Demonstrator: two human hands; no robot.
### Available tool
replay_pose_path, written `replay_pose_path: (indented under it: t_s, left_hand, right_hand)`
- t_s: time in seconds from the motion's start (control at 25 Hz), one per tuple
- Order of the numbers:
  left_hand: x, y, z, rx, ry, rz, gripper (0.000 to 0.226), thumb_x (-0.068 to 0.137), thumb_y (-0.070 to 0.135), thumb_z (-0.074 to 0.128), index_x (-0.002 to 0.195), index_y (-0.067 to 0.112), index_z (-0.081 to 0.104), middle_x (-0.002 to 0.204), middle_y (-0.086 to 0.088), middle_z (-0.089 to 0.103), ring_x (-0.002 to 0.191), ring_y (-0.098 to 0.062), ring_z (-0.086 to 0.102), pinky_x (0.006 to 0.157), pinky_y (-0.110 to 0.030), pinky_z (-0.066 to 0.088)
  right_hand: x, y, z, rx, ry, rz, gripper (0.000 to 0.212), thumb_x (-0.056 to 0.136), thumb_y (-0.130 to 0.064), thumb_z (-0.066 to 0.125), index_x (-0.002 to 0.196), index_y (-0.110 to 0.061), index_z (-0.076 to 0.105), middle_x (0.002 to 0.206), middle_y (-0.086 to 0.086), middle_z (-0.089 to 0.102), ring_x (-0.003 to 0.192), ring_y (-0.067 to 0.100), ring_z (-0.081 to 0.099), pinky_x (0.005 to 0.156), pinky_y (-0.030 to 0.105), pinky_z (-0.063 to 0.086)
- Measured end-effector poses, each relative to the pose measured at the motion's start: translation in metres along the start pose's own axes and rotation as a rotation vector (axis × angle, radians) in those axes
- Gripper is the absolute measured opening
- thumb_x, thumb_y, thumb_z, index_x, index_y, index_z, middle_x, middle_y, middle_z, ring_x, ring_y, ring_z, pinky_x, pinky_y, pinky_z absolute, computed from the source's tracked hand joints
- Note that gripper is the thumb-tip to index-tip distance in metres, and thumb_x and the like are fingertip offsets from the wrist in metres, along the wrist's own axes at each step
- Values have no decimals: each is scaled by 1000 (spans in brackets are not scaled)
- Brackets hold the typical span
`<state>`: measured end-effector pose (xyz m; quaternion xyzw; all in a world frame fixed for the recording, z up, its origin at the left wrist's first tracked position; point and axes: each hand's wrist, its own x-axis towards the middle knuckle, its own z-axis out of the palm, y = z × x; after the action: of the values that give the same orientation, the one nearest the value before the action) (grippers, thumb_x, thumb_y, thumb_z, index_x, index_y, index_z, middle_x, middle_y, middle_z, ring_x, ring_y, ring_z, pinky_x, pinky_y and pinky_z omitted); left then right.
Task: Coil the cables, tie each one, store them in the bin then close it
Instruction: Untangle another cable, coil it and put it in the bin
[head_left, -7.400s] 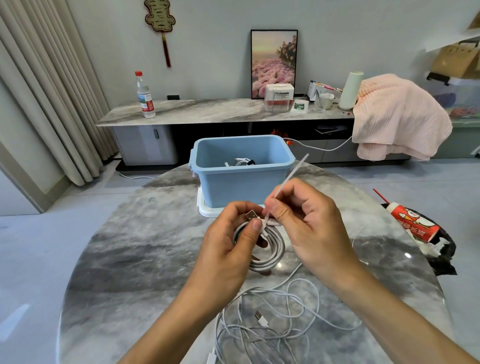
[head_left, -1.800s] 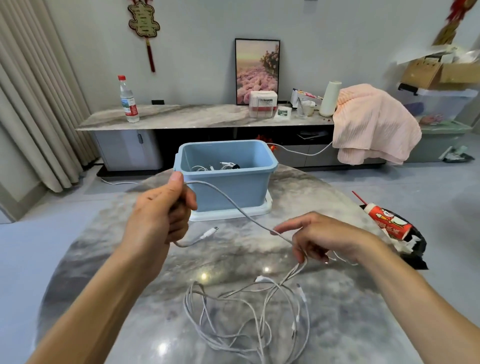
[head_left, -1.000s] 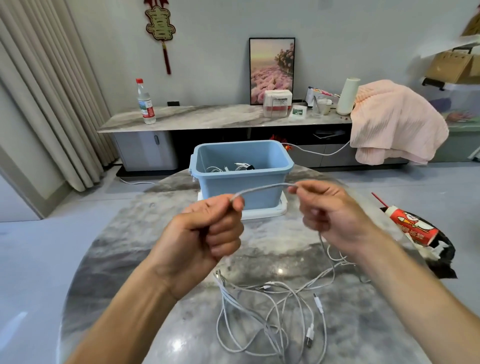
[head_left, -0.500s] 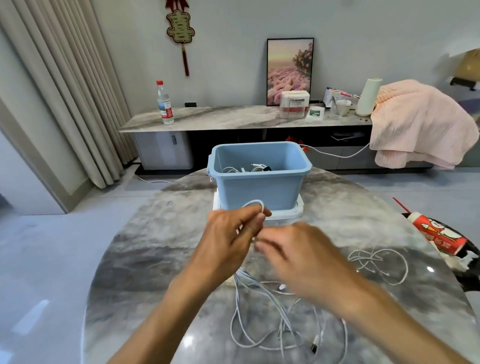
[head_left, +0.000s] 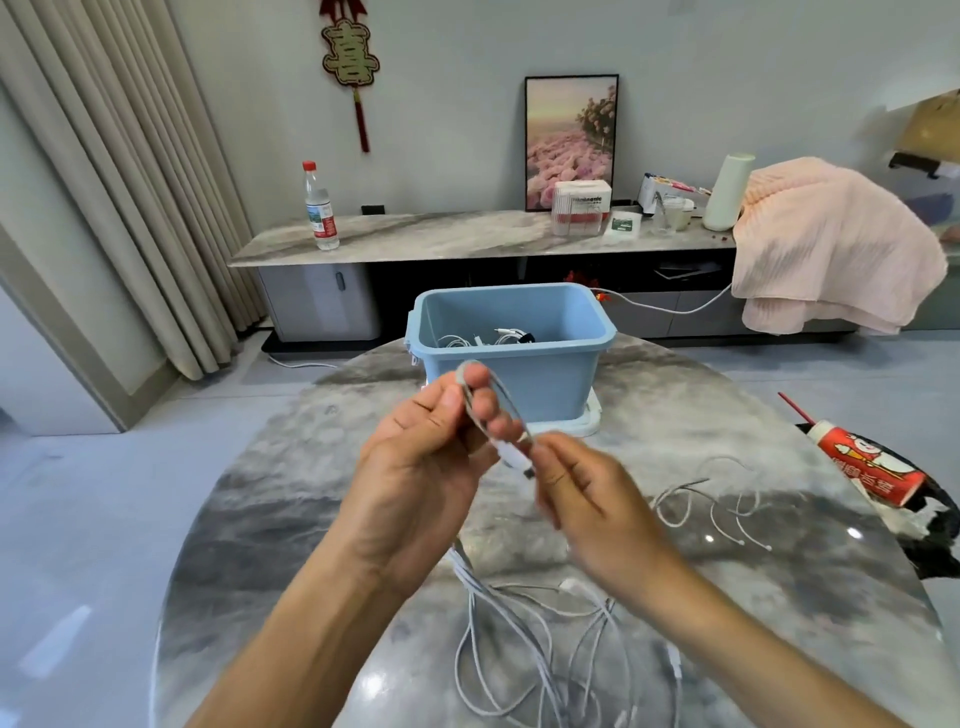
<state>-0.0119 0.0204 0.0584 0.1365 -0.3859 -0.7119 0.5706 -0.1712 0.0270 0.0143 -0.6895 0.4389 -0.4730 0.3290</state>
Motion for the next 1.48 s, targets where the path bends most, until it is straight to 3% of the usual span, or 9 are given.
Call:
replay_pose_path:
  t_s: [0.16, 0.24, 0.32, 0.52, 0.64, 0.96, 1.16, 1.28, 1.48]
  left_hand:
    - [8, -1, -21, 511, 247, 224, 16, 95, 11, 52, 108, 10, 60, 82, 4, 68, 80, -11, 65, 81, -27, 47]
    - [7, -4, -33, 1192, 178, 385, 13, 98, 13, 48, 104, 17, 59, 81, 10, 67, 81, -8, 64, 81, -31, 49]
    - [5, -1, -34, 1453, 20, 345, 15, 99, 17, 43, 99, 20, 58, 73, 12, 60, 74, -7, 59, 78, -34, 49]
    - [-6, 3, -11, 985, -158, -66, 27, 96, 24, 44, 85, 9, 63, 62, -1, 43, 60, -13, 39, 59, -22, 33]
    - [-7, 3, -2, 623, -111, -200, 26, 93, 25, 46, 78, 13, 63, 58, 4, 36, 53, -11, 32, 71, -30, 37]
    - [5, 34, -19, -75, 254, 15, 25, 100, 25, 38, 81, 20, 52, 59, 12, 35, 50, -4, 35, 91, -29, 37]
    - [7, 56, -35, -196, 256, 99, 29, 105, 26, 33, 82, 21, 51, 59, 13, 39, 53, -2, 41, 88, -25, 39]
    - [8, 60, -38, -164, 277, 123, 29, 104, 26, 33, 82, 21, 51, 60, 12, 38, 53, -3, 40, 85, -24, 40]
    - [13, 58, -45, -122, 374, 160, 28, 104, 26, 34, 82, 21, 51, 59, 12, 38, 53, -3, 38, 84, -24, 38]
  right_hand:
    - [-25, -20, 35, -176, -264, 110, 14, 104, -32, 42, 99, -28, 55, 61, -11, 53, 61, 4, 50, 66, 33, 44]
    - [-24, -36, 29, -318, -326, 94, 18, 101, -32, 48, 86, -24, 55, 61, -16, 53, 62, 2, 49, 62, 24, 41]
    - [-13, -50, 3, -417, -253, -10, 25, 98, -32, 56, 77, -19, 54, 59, -13, 52, 57, 5, 47, 58, 25, 39]
    - [16, -38, -60, -672, 139, -320, 44, 87, -59, 58, 67, -20, 64, 50, -8, 44, 49, 14, 42, 47, 35, 38]
    - [21, 3, -73, -795, 161, -327, 49, 90, -58, 53, 62, -18, 52, 50, -8, 33, 49, 17, 34, 45, 32, 32]
    - [8, 79, -55, -632, -175, -11, 61, 82, -76, 47, 64, -18, 54, 50, -8, 45, 52, 9, 43, 57, 37, 38]
    - [2, 71, -46, -565, 147, 15, 47, 89, -67, 38, 72, -25, 45, 70, -12, 50, 62, 3, 49, 56, 20, 32]
    - [11, 63, -45, -278, 439, 130, 58, 84, -67, 52, 59, -17, 36, 53, -7, 36, 52, 9, 29, 52, 31, 27]
    - [14, 39, -59, 54, 457, 122, 41, 84, -33, 73, 67, 2, 59, 56, 18, 54, 46, 13, 46, 45, 24, 40]
